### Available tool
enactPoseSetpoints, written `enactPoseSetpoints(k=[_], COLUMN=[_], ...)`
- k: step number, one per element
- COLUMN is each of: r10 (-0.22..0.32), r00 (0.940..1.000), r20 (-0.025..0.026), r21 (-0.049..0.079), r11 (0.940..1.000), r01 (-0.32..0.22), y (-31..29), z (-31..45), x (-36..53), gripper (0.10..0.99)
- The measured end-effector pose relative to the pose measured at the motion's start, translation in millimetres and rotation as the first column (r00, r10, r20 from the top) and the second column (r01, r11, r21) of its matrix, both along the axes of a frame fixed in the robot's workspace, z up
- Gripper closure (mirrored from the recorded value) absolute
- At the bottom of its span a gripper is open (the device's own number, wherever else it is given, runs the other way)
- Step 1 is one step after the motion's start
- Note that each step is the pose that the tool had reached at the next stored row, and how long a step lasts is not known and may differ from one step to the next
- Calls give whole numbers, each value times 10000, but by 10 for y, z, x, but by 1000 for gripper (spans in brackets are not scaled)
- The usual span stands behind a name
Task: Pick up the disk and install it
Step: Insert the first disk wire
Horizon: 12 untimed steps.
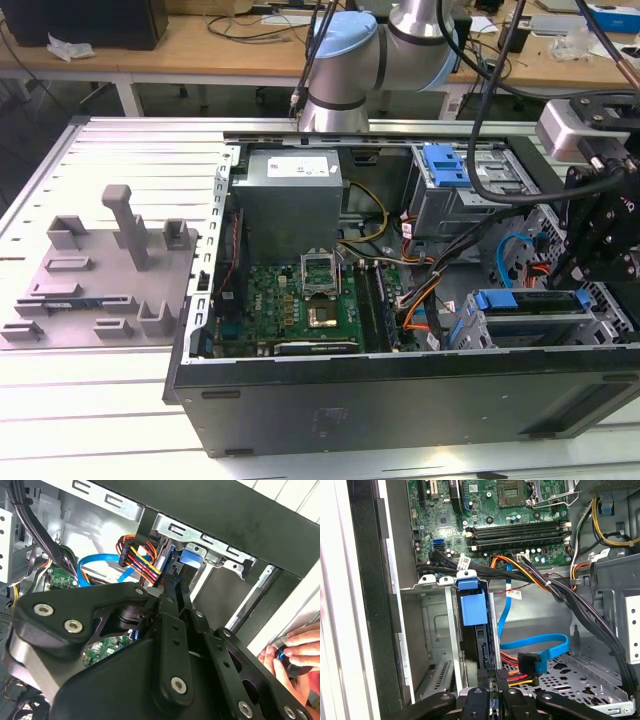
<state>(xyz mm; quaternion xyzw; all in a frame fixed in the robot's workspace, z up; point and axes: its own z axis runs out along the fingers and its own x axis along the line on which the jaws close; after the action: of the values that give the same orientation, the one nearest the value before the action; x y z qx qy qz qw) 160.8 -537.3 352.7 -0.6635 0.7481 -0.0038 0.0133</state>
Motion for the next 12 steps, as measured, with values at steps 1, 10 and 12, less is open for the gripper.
enactPoseSetpoints(k=[1,10,12], r10=[4,7,7], r00=[10000,10000,10000], r20=[0,0,0], r21=[0,-1,-1], r11=[10000,10000,10000], r01=[-4,-7,-7], y=[0,0,0], z=[0,-25,-35], x=[1,2,2], gripper=[918,918,918])
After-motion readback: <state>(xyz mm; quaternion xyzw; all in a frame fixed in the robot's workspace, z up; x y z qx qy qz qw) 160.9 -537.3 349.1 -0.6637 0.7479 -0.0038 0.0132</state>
